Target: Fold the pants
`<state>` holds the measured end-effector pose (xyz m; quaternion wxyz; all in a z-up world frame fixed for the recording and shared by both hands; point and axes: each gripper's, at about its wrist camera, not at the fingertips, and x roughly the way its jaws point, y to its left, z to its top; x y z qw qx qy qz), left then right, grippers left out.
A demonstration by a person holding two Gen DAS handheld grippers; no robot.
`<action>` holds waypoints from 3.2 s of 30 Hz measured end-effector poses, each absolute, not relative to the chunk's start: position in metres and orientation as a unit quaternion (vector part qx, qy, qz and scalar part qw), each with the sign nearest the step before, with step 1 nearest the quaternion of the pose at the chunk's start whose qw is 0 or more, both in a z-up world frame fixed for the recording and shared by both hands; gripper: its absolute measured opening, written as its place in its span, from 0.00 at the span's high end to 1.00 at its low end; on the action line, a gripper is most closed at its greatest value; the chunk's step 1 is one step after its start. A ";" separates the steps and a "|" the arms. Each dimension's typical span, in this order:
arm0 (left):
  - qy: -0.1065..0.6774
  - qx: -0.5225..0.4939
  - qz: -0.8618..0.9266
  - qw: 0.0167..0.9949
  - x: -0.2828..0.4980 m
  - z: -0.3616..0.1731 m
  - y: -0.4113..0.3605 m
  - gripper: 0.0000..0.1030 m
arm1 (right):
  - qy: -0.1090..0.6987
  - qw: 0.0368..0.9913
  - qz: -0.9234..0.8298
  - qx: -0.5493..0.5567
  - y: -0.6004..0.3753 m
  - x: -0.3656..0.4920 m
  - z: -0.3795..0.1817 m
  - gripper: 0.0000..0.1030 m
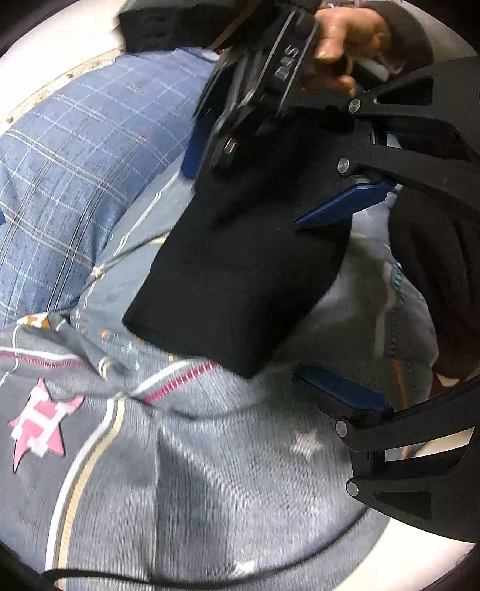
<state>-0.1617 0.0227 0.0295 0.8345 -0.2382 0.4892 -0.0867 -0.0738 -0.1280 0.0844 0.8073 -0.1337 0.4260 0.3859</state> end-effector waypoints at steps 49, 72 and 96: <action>0.396 -0.006 -0.347 0.850 -0.125 0.119 -0.160 0.26 | 0.381 0.863 0.238 0.232 -0.400 -0.166 0.063 0.39; 0.391 0.003 -0.320 0.863 -0.125 0.115 -0.173 0.26 | 0.335 0.896 0.208 0.207 -0.413 -0.202 0.093 0.90; 0.433 0.042 -0.236 0.869 -0.085 0.071 -0.221 0.25 | 0.385 0.906 0.113 0.137 -0.409 -0.161 0.060 0.75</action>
